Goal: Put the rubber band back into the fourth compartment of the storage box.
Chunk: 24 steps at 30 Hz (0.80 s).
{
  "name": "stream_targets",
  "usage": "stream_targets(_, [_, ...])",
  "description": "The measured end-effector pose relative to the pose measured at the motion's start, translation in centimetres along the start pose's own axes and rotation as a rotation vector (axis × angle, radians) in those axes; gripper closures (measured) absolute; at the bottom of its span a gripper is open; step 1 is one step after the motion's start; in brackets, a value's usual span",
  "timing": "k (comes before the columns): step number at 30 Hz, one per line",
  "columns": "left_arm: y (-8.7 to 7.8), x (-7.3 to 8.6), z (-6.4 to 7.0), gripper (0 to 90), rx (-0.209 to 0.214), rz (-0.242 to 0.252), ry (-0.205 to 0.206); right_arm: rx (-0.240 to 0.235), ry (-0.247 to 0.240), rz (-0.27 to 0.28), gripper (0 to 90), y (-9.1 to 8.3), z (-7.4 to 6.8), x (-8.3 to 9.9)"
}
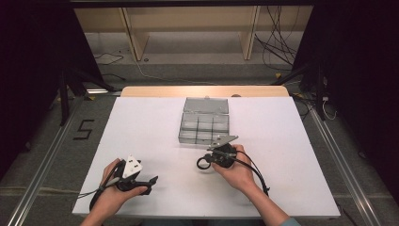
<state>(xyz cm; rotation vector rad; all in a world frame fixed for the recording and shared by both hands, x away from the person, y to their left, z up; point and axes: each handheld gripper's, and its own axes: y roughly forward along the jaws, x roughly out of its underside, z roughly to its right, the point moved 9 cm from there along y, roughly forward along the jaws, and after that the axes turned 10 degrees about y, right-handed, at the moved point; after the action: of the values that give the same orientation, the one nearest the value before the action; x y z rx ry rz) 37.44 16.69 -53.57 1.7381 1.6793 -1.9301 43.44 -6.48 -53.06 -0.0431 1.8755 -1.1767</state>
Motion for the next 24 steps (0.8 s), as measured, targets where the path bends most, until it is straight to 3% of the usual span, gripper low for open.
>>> stream_targets(24, [0.0,0.0,0.1,16.3,0.003,0.001,-0.001,0.008,-0.002,0.019,87.9,0.3,0.0,-1.6])
